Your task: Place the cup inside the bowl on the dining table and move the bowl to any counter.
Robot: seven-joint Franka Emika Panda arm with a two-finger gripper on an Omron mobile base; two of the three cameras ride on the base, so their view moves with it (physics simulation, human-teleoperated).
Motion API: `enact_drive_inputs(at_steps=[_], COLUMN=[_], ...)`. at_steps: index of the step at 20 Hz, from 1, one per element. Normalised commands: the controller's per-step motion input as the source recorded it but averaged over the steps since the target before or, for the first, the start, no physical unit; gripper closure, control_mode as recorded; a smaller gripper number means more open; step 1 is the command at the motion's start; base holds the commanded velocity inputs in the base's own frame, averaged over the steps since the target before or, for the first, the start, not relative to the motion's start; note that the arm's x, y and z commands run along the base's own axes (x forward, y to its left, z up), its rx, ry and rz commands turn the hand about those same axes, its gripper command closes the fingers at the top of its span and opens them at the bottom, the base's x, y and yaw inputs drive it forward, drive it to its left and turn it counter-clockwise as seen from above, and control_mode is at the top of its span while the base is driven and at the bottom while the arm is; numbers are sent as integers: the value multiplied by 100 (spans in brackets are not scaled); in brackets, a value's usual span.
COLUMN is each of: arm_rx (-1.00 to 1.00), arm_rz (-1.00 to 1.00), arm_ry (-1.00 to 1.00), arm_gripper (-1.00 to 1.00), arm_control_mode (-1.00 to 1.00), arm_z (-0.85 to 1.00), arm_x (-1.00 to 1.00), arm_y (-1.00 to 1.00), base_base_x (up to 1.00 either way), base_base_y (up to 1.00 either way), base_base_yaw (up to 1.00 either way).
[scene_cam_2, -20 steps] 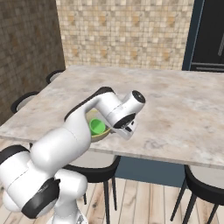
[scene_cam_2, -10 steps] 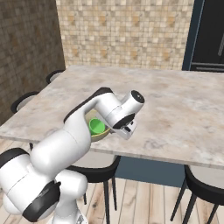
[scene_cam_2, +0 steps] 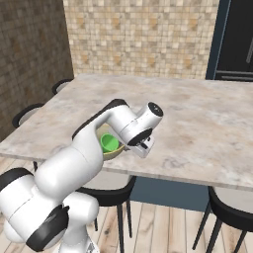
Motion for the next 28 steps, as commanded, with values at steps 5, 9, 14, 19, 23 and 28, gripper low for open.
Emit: enact_drive_inputs(at_steps=[5, 9, 14, 19, 23, 28], arm_rx=[0, 0, 0, 0, 0, 0], arm_rz=[0, 0, 0, 0, 0, 0], arm_ry=[0, 0, 0, 0, 0, 0], arm_gripper=[100, 100, 100, 100, 100, 100], arm_control_mode=[-100, 100, 100, 100, 100, 100], arm_z=[0, 0, 0, 0, 0, 0], arm_x=[0, 0, 0, 0, 0, 0], arm_y=[0, 0, 0, 0, 0, 0], base_base_x=[0, 0, 0, -29, -73, -59], base_base_y=[0, 0, 0, -10, -35, -45], base_base_yaw=[0, 0, 0, 0, 0, 0])
